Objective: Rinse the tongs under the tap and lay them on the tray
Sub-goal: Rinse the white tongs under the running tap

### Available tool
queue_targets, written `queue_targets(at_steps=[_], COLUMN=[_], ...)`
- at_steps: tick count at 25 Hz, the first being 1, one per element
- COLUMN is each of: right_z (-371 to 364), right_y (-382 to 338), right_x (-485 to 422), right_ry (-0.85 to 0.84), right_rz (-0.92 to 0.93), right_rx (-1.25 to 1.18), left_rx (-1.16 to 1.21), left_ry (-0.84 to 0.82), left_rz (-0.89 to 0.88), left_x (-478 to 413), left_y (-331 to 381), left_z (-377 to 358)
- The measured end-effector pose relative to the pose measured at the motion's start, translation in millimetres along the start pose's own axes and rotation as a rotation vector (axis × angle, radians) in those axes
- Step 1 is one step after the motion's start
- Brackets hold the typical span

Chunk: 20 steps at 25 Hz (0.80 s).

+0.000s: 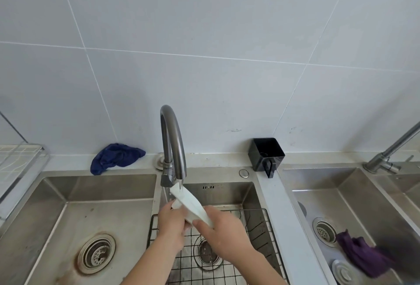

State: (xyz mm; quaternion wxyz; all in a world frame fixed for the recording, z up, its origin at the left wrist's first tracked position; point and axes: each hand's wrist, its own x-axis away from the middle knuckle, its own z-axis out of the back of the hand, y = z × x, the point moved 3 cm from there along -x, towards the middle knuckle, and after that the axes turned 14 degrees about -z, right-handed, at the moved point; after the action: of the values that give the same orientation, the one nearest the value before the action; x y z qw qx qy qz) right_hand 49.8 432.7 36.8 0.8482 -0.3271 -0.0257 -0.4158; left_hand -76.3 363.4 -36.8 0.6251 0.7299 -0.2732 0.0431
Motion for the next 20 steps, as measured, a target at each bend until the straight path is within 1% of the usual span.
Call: queue_targets(at_steps=[3,5,8,10,13,16,20], right_z=[-1.5,-3.2,-6.9,-9.8,-14.1,-17.8,-28.5], right_y=[-1.7,-2.7,-1.2,2.7,14.2,23.6,17.2], right_x=[3.0,4.1,1.1,-3.9,-8.1,-10.3,-21.3], right_ry=[0.011,0.043,0.077,0.052,-0.011,-0.036,-0.098], right_rz=[0.025,0.04,0.035,-0.014,-0.108,-0.131,-0.117], right_rx=[-0.025,-0.037,-0.059,-0.089,-0.171,-0.176,-0.144], left_rx=[-0.002,0.017,0.167,0.276,0.324,0.291,0.123], left_ry=[0.079,0.088,0.002,-0.094,-0.186,-0.157,-0.009], left_rz=[-0.003,0.02,0.069,0.089,0.093,0.076,-0.001], left_x=[-0.7,-5.2,-6.6,-3.9,-1.3,-1.4,-4.7], left_y=[2.5,3.2,7.4,7.1,2.8,0.8,3.5], left_z=[1.6,0.7,0.1,0.8,-1.3,-8.3,1.9])
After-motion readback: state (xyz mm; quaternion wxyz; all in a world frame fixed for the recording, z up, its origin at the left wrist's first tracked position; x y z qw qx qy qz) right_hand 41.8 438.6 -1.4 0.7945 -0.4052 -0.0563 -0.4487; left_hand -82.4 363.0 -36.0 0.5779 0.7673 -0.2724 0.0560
